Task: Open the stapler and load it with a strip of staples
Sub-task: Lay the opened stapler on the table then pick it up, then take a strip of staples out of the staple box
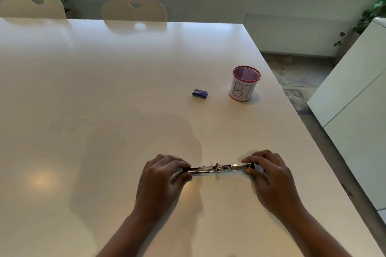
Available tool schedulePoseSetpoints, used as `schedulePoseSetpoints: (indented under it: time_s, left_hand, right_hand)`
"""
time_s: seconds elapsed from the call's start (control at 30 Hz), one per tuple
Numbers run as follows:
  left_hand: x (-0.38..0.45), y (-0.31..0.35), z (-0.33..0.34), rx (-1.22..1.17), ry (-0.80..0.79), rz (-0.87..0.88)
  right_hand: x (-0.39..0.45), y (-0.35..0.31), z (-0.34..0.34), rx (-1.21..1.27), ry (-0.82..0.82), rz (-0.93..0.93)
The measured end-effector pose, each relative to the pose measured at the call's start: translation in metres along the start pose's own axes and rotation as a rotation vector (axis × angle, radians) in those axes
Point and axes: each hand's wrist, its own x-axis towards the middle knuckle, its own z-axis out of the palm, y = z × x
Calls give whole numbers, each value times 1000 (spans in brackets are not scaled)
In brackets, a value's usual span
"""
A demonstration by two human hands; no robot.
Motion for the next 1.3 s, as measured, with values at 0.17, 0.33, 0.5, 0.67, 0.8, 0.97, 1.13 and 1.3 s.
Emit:
schedulePoseSetpoints:
  time_s: [0.17,0.33,0.5,0.67,0.8,0.97,1.13,1.3]
  left_hand:
    - [-1,0,0,6,-10,-9]
    - [0,1,-3,-14,-25,-2]
    - [0,1,-4,-20,-41,-17]
    - [1,3,-4,-26,-50,-40]
    - [3,6,-6,-108,-39,-74]
    - [15,0,-6,-170,-30,-110]
    - [46,-13,7,-92,-27,-85]
    - [100,-25,31,-30,1,-83]
  right_hand:
    - [1,-2,2,-17,-27,2]
    - [1,3,1,-21,-68,35]
    - [1,3,1,-8,-77,41]
    - [2,2,-1,37,-106,51]
    - [6,3,-5,156,-124,109]
    - [27,7,-1,254,-97,203]
    - [70,14,16,189,-98,247]
    - [126,22,49,70,-75,275]
